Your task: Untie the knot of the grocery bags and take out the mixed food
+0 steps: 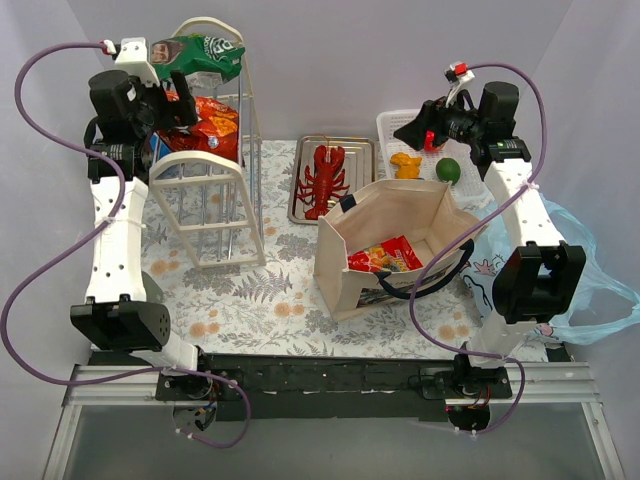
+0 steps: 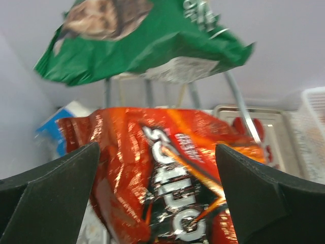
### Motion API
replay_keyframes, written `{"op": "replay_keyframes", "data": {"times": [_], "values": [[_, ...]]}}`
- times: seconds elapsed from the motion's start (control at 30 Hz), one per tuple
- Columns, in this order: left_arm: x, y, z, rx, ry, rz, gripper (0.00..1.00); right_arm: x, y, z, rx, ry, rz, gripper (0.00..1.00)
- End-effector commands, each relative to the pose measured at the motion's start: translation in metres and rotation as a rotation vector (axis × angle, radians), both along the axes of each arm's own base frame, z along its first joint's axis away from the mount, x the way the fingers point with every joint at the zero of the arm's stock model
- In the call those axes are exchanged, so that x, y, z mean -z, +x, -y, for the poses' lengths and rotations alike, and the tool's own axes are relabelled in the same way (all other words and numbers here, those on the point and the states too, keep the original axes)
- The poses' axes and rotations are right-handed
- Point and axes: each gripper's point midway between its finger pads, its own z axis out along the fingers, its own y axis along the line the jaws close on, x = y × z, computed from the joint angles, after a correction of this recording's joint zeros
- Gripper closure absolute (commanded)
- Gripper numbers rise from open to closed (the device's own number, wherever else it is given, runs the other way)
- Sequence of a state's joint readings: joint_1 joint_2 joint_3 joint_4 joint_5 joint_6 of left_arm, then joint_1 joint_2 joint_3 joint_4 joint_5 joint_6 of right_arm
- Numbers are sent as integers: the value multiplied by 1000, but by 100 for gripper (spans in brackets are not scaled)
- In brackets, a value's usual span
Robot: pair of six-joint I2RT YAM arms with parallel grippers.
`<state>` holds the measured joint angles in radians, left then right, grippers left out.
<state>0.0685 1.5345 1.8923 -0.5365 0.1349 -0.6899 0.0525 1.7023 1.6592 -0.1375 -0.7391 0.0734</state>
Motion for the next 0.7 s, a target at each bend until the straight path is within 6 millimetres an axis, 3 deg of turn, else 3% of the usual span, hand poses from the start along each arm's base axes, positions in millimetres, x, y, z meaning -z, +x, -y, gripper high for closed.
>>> {"op": "replay_keyframes", "data": {"times": [0.0,0.13,0.2,0.27,0.37,0.5,0.63,0.67], "values": [[-19,-20,-46,-248,101,64,2,-25,-4,0,-16,8,70,15],[-51,-34,-66,-369,117,173,2,-18,-8,-2,-24,10,53,15],[-50,-32,-65,-368,111,161,2,-18,-8,-1,-23,12,52,15],[-44,-30,-57,-325,63,116,2,-16,-7,-2,-24,13,47,15],[-29,-29,-23,-111,-55,56,2,-17,-4,-3,-30,16,46,15],[4,-34,-16,-61,-177,-62,2,-16,-2,-3,-34,18,43,15],[20,-35,-23,-21,-260,-131,17,-14,-3,-3,-38,16,39,15],[19,-34,-28,-32,-260,-125,31,-14,-4,-4,-41,17,39,15]]}}
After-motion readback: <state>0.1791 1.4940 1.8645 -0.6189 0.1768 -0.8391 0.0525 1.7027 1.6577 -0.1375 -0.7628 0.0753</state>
